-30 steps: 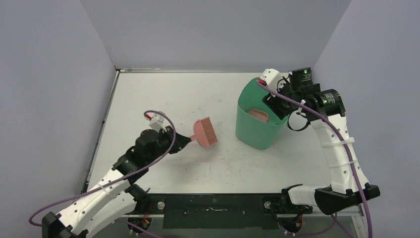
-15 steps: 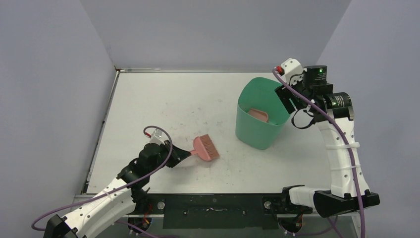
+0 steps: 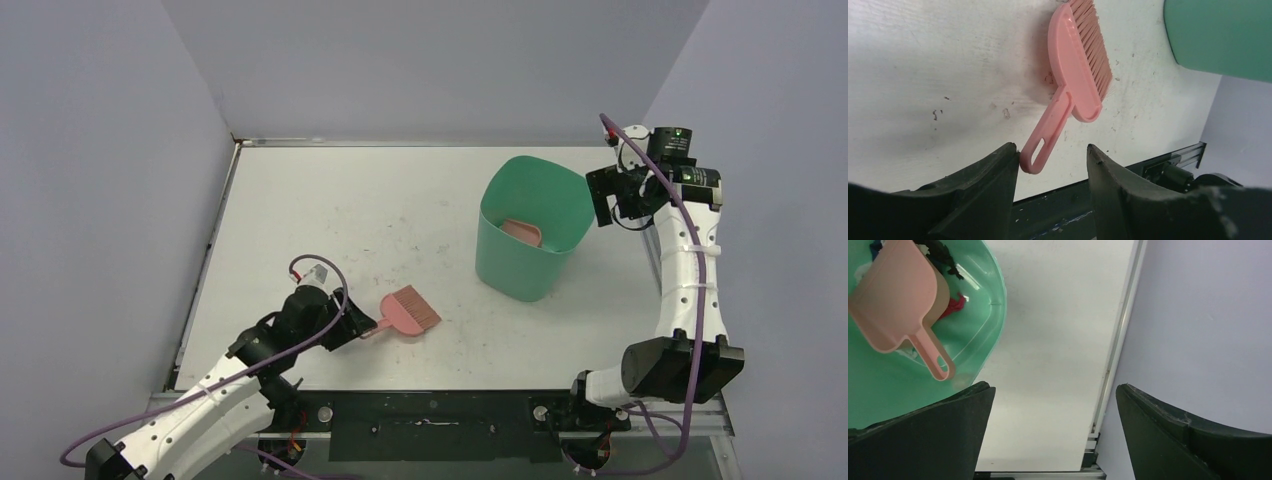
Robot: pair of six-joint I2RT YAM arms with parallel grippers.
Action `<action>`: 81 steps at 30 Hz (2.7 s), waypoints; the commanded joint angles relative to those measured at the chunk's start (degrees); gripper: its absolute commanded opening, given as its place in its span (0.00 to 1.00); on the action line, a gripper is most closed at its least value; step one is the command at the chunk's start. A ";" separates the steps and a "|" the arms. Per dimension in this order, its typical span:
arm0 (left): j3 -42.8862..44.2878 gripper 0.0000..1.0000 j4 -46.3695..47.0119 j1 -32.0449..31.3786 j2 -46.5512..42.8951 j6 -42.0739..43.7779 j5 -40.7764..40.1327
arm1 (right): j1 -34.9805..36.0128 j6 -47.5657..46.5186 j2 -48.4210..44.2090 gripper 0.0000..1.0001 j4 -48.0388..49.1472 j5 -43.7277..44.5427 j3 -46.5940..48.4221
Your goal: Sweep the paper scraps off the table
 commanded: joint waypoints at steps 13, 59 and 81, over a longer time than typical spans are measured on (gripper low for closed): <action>36.25 0.54 -20.86 -0.23 9.47 25.38 -6.85 | -5.38 11.32 -0.31 0.98 -5.82 -21.80 6.59; 117.74 0.46 -17.30 -18.12 85.54 47.10 -18.21 | 0.35 7.43 -13.59 0.81 -3.20 -20.44 -7.44; 116.49 0.47 -22.57 -12.41 85.97 48.31 -17.90 | 0.41 -0.95 -19.16 0.83 -5.65 -25.24 -6.19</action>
